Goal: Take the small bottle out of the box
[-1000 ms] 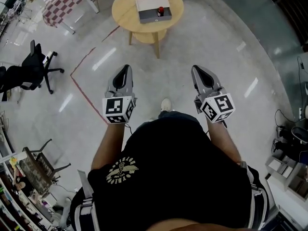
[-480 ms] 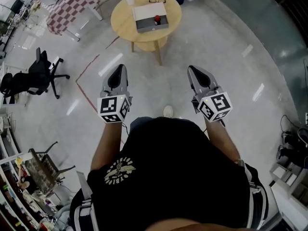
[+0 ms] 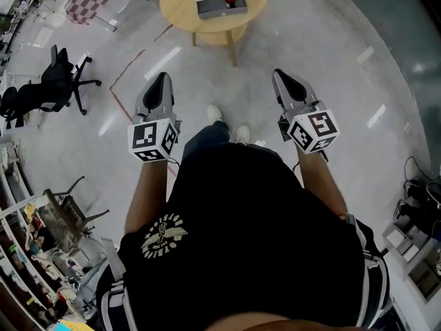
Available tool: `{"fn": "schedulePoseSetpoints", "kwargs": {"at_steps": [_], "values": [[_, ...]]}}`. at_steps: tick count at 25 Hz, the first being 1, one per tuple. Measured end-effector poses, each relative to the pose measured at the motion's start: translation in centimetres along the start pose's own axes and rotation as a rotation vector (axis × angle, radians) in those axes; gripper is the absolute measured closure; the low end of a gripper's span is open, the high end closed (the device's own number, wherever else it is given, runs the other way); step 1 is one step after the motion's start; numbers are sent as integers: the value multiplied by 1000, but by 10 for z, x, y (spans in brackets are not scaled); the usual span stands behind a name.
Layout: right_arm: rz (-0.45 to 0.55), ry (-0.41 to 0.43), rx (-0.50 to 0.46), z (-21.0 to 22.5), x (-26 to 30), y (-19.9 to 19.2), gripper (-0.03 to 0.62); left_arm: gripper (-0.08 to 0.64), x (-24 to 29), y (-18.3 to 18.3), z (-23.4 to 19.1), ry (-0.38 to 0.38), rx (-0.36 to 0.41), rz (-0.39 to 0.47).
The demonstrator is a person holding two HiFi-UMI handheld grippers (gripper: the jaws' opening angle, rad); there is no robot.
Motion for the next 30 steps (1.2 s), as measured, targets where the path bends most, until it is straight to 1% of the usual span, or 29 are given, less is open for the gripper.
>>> {"fn": "schedulePoseSetpoints", "kwargs": {"at_steps": [5, 12, 18, 22, 27, 30], "values": [[-26, -27, 34, 12, 5, -17, 584, 560, 12, -12, -1, -18, 3, -22], [-63, -43, 41, 25, 18, -19, 584, 560, 38, -20, 2, -49, -15, -50], [-97, -48, 49, 36, 50, -21, 584, 560, 65, -25, -13, -51, -38, -75], [-91, -43, 14, 37, 72, -8, 584, 560, 88, -23, -25, -60, -47, -68], [-97, -72, 0, 51, 91, 4, 584, 560, 118, -18, -31, -86, -60, -62], [-98, -84, -14, 55, 102, 16, 584, 560, 136, -6, -32, -107, -62, -45]]}}
Point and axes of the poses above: the fingertips, and each gripper's own axes: x forward along the fingers, z to its right, y out of its top, the point moved 6 cm from there along -x, backward along the fingers, and after that the axes turned 6 degrees about y, right-handed, at the moved point
